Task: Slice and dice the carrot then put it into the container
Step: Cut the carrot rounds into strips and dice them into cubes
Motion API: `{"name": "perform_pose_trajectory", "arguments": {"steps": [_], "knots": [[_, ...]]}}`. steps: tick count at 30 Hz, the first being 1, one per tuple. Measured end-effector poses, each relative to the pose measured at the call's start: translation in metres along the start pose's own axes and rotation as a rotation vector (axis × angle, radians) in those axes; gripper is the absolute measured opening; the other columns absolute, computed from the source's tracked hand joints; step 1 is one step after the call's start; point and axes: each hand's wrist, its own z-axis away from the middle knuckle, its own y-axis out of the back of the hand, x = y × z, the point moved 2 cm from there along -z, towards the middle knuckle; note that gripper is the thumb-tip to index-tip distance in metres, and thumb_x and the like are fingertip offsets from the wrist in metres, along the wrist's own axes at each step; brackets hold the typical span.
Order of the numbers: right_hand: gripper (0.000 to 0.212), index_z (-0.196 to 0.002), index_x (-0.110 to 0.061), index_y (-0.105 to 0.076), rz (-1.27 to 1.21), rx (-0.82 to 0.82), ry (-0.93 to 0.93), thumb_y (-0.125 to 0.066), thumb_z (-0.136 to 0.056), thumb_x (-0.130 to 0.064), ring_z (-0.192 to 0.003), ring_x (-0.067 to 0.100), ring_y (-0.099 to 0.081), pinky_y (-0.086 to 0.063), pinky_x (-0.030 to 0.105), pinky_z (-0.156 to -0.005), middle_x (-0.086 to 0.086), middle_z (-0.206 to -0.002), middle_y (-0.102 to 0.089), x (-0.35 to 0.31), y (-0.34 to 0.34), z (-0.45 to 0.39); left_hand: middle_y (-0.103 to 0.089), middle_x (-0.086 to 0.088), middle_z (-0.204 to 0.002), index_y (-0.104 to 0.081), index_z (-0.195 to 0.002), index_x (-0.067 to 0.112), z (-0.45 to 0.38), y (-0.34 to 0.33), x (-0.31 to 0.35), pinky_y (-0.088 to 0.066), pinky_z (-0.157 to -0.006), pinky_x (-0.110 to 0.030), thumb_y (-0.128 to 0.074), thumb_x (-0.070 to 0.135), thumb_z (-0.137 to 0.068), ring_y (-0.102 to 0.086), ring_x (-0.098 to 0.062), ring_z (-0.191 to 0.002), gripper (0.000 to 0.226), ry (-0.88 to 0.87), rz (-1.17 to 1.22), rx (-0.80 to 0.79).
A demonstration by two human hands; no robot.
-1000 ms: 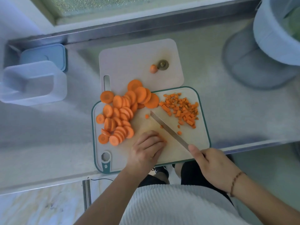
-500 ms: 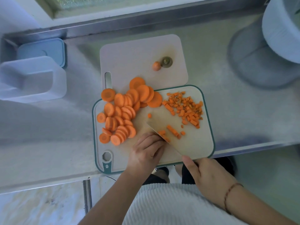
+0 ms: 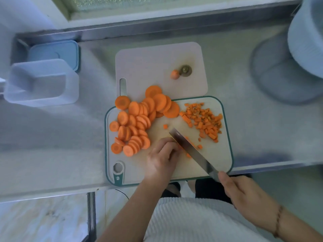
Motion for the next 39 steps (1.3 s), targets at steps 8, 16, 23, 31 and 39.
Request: {"name": "perform_pose_trajectory", "arguments": {"steps": [8,16,23,31,39], "knots": [[0.071,-0.055,-0.014,-0.042,0.047,-0.163,0.042,-0.022,-0.080,-0.077,-0.051,0.007,-0.045,-0.038,0.022,-0.058,-0.001,-0.052,-0.047,-0.015,-0.020,-0.013,-0.054,-0.001,-0.102,-0.057,-0.091,0.017,0.023,0.052,-0.008,-0.040,-0.083,-0.008,-0.045,-0.003,-0.082,-0.053,-0.010,-0.087,0.025,0.062,-0.139,0.139],[0.064,-0.051,-0.018,-0.033,0.068,-0.056,-0.081,-0.021,-0.078,-0.075,-0.038,0.007,-0.036,-0.036,0.028,-0.053,-0.007,-0.038,-0.035,-0.011,0.026,-0.039,-0.066,-0.008,-0.096,-0.072,-0.086,0.002,-0.011,0.049,0.003,-0.050,-0.077,-0.036,-0.056,-0.015,-0.078,-0.062,-0.028,-0.086,0.024,-0.096,-0.268,-0.023],[0.075,-0.049,-0.017,-0.034,0.063,-0.091,0.052,-0.018,-0.076,-0.085,-0.040,0.006,-0.034,-0.030,0.023,-0.047,-0.006,-0.041,-0.034,-0.002,0.051,-0.033,-0.073,-0.008,-0.103,-0.074,-0.108,0.006,-0.062,0.017,-0.007,-0.056,-0.075,-0.039,-0.067,0.009,-0.078,-0.069,-0.032,-0.089,0.031,-0.139,-0.639,-0.320],[0.115,-0.094,-0.031,-0.061,0.581,0.144,0.282,0.027,-0.051,-0.091,-0.082,0.011,-0.067,-0.045,0.029,-0.067,-0.009,-0.083,-0.069,0.012,0.091,-0.020,-0.070,-0.002,-0.095,-0.075,-0.093,0.004,-0.060,0.023,0.010,-0.052,-0.082,-0.018,-0.045,-0.004,-0.072,-0.065,-0.009,-0.089,0.037,0.155,-0.221,-0.137],[0.135,-0.111,-0.029,-0.054,0.838,0.024,0.353,0.044,-0.035,-0.083,-0.097,0.018,-0.066,-0.051,0.032,-0.076,-0.006,-0.109,-0.067,-0.005,0.093,-0.053,-0.056,0.008,-0.061,-0.053,-0.066,0.022,-0.075,0.019,0.044,-0.043,-0.063,-0.029,-0.062,0.044,-0.080,-0.053,-0.018,-0.061,0.028,-0.182,-0.432,-0.390]]}}
